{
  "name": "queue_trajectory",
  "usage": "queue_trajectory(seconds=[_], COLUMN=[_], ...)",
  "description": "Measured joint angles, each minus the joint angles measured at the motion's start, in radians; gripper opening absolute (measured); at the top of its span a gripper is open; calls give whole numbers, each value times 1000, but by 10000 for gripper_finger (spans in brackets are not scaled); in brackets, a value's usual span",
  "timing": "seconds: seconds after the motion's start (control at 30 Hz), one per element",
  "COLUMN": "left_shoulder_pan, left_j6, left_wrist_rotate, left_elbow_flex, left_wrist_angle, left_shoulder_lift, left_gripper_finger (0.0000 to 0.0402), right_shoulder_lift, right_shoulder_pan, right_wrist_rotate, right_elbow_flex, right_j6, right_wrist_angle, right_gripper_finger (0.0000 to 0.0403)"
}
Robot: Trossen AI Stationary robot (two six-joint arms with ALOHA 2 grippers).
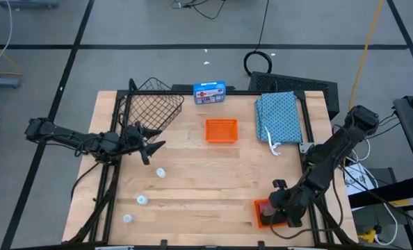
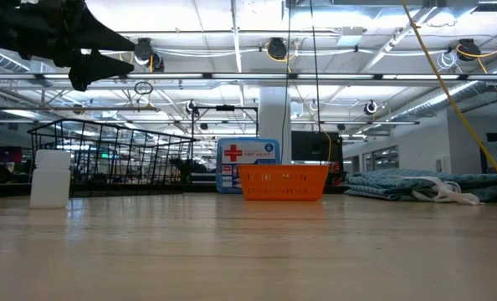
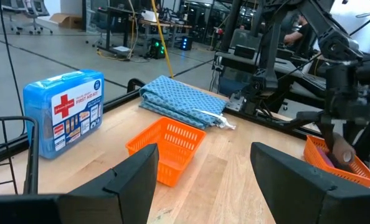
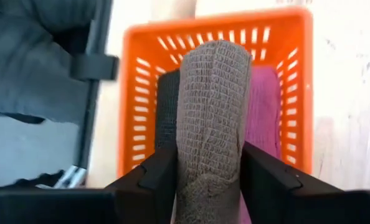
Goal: Pick & place medical supplies in basket/bin
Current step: Put the brown bandage into the bottom orange bin
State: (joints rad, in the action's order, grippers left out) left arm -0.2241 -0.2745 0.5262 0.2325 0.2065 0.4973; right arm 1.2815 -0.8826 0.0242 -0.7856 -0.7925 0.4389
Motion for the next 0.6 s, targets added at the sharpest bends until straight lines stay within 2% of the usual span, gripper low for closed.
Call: queue_trajectory(seconds=[0.2, 0.43, 0.6], left_shoulder_pan=[0, 0, 0], left_j6=[0, 1, 1], left_wrist_rotate=[0, 0, 0], left_elbow_flex=[0, 0, 0], left_wrist_angle=[0, 0, -1], left_shoulder_lift=[0, 0, 0], left_gripper_finger=[264, 264, 264], right_shoulder_lift=[-67, -62, -62], right_shoulder_pan=[1, 1, 1], right_wrist_rotate=[3, 6, 7], right_elbow_flex=[0, 0, 0], right_j6=[5, 2, 9], right_wrist_angle=[-10, -23, -54], right_gripper_finger=[146, 140, 151])
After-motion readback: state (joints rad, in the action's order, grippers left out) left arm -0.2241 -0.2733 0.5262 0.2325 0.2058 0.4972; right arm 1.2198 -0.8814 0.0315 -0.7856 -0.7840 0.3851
